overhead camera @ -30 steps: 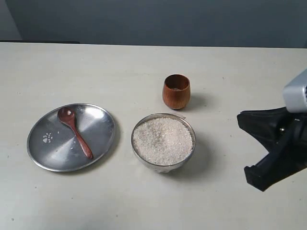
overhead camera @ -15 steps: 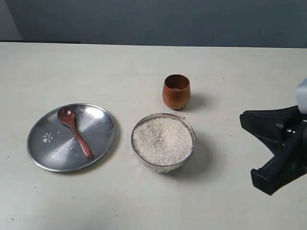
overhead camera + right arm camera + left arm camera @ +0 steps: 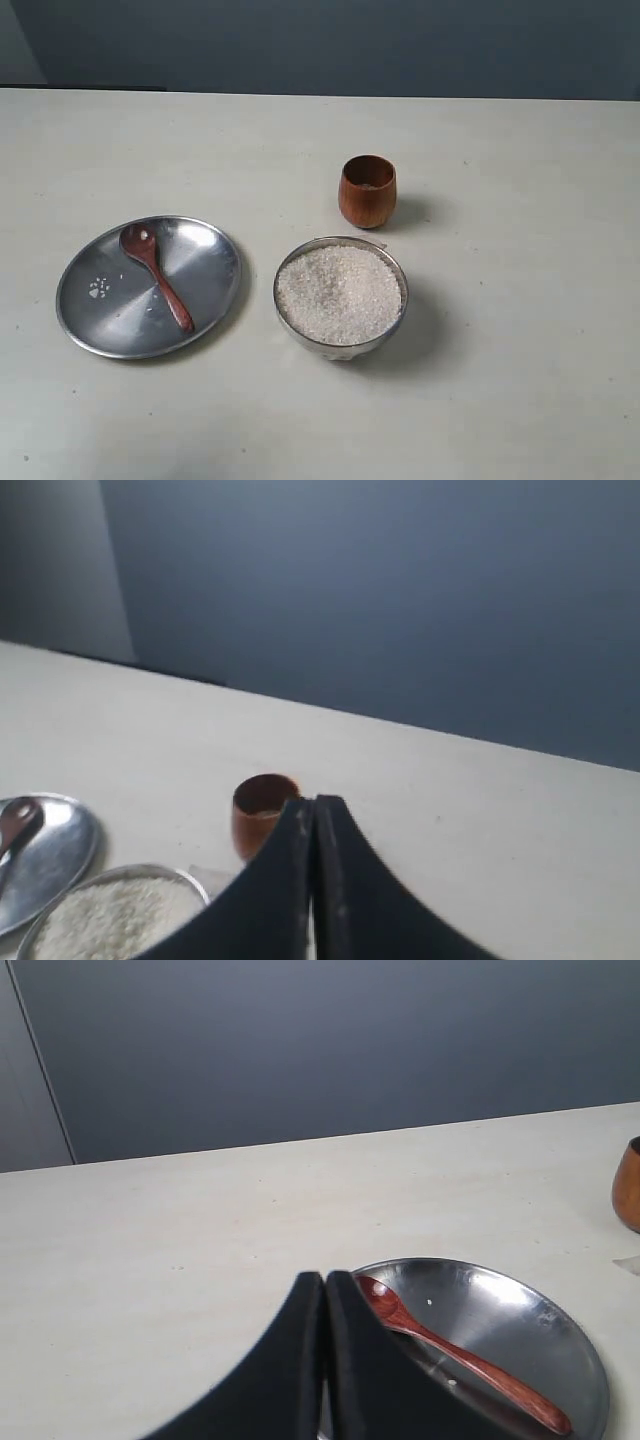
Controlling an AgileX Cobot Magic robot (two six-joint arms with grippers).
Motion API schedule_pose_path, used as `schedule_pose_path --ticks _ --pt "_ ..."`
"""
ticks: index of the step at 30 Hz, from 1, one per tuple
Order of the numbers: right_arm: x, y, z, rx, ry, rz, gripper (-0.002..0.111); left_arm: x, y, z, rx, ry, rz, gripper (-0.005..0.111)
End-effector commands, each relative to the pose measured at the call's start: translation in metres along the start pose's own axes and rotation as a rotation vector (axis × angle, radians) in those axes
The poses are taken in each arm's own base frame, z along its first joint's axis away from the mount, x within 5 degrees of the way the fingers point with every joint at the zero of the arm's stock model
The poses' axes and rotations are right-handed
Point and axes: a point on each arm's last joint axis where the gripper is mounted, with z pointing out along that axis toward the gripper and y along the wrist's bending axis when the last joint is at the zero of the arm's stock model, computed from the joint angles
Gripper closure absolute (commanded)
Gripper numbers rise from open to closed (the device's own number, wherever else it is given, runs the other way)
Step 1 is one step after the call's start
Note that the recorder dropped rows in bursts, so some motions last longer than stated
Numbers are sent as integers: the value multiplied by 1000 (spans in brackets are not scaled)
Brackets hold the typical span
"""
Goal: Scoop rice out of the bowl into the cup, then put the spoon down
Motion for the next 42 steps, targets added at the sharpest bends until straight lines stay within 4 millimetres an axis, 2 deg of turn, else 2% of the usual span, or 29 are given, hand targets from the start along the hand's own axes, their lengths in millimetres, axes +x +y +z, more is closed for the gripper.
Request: schedule_pose_path --ticks 1,3,4,7,13,17,22,29,42 --pt "-3 -13 -18 120 -90 30 109 1 0 0 6 -6 -6 106" --pt "-3 -18 -27 172 -127 67 109 1 0 0 6 -6 -6 106" --pt "0 -18 -30 169 -113 139 109 1 0 0 6 -6 -6 106" --pt "13 -20 -35 205 7 251 109 1 0 0 6 -6 -6 106" --pt "25 -24 -37 268 122 275 109 1 0 0 6 -6 -6 106" --pt "38 -22 -30 249 165 280 109 1 0 0 6 -6 -6 106" --pt "58 -8 -15 77 159 141 109 1 0 0 6 -6 -6 106" --pt "79 5 -7 -79 168 -90 109 1 0 0 6 -6 -6 106" --pt "112 4 2 -81 183 -82 109 1 0 0 6 -6 -6 106"
